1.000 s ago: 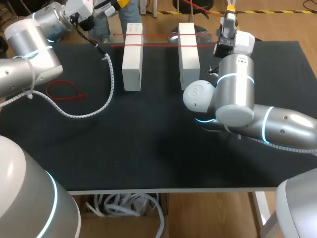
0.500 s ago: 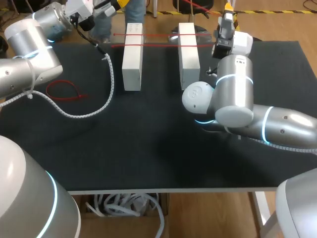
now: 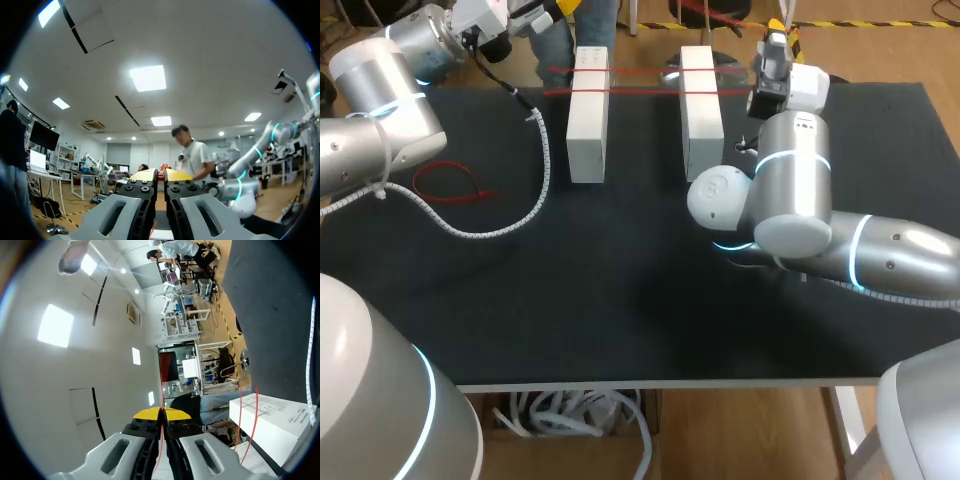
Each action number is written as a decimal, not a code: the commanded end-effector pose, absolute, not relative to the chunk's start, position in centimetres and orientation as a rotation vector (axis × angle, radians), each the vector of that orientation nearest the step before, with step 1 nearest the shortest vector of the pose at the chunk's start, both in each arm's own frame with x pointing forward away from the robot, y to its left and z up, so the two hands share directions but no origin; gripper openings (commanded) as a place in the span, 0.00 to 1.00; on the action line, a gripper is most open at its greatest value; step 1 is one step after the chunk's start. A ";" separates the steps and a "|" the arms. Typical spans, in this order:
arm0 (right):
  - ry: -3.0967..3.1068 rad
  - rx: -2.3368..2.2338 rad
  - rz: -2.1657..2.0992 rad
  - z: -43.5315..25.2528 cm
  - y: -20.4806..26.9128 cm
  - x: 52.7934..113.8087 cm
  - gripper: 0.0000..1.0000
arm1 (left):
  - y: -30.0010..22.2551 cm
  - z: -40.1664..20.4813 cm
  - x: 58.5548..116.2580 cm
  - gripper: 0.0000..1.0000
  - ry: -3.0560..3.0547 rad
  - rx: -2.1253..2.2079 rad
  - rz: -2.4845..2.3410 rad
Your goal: Grab the tape and strap the tape.
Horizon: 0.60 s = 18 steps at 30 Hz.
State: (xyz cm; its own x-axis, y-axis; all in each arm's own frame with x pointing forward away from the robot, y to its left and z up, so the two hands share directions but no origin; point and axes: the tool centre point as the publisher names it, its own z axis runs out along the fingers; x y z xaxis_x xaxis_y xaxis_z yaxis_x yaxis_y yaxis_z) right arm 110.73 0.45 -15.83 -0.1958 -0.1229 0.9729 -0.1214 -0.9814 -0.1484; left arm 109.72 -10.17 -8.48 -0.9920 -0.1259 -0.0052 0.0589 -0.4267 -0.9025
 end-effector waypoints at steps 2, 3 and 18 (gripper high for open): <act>0.306 -1.998 -2.413 -15.7 0.6 110.8 0.00 | -10.2 -8.5 109.6 0.00 1.616 -0.097 -2.561; 0.307 -1.999 -2.413 -15.7 0.5 110.8 0.00 | -10.2 -8.5 109.6 0.00 1.616 -0.097 -2.561; 0.229 -2.030 -2.434 -15.9 0.4 110.5 0.00 | -10.3 -8.3 109.9 0.00 1.944 0.128 -2.195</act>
